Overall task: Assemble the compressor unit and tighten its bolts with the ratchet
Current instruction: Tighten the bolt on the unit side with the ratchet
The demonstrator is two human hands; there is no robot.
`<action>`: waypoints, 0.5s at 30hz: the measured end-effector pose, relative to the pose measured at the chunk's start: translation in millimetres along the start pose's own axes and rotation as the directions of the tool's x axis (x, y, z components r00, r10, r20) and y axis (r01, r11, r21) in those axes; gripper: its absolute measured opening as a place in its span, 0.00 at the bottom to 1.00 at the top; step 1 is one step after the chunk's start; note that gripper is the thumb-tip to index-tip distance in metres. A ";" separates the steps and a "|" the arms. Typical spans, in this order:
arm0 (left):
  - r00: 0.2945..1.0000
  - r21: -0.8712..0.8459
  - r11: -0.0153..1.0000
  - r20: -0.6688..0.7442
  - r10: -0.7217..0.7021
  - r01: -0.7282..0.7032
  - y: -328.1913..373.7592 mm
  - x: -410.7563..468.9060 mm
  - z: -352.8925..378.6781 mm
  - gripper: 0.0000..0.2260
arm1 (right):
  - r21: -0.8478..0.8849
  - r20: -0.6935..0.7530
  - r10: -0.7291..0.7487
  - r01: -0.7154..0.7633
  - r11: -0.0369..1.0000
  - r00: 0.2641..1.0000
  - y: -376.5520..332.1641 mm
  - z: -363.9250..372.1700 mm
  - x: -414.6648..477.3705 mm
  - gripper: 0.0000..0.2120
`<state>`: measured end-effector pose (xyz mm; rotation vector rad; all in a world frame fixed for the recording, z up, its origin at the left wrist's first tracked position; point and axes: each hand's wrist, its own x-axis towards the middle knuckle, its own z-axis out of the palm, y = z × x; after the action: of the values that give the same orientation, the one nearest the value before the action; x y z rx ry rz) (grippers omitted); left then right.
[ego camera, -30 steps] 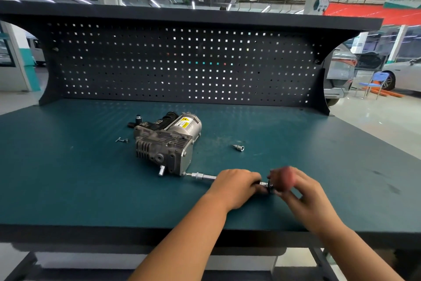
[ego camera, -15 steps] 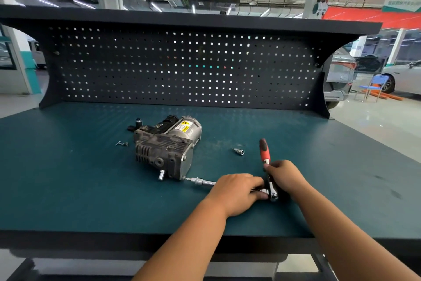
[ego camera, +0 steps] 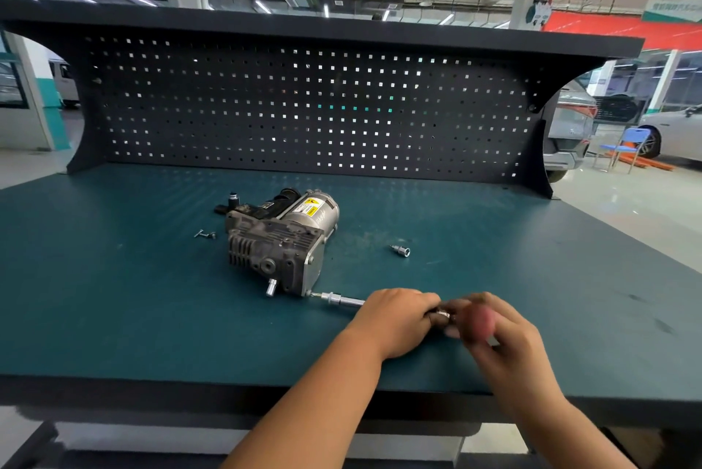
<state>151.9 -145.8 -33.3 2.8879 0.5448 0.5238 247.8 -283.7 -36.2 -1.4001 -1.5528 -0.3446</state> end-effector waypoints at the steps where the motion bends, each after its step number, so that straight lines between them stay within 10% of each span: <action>1: 1.000 -0.011 1.000 -0.010 -0.006 0.006 -0.1 -0.6 0.0 0.09 | 0.020 -0.030 0.069 -0.068 0.997 0.997 1.2 0.3 7.7 0.04; 4: 1.000 -0.025 1.000 -0.024 -0.015 0.014 -0.1 -2.0 -0.9 0.14 | 0.153 -0.096 0.390 -0.374 0.915 0.916 11.4 5.7 41.1 0.03; 11: 0.999 -0.057 0.998 -0.041 0.013 -0.015 0.1 -2.1 -2.0 0.14 | 0.100 0.200 0.857 -0.880 0.465 0.475 43.5 28.2 73.9 0.09; 15: 1.000 -0.024 1.000 0.005 -0.001 0.002 1.0 -0.9 -0.9 0.14 | 0.203 0.194 0.793 -0.815 0.543 0.577 42.5 19.6 54.7 0.08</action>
<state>151.1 -147.0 -32.5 2.8647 0.5360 0.5198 283.7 -223.8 -18.7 -1.7473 -0.7951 0.4960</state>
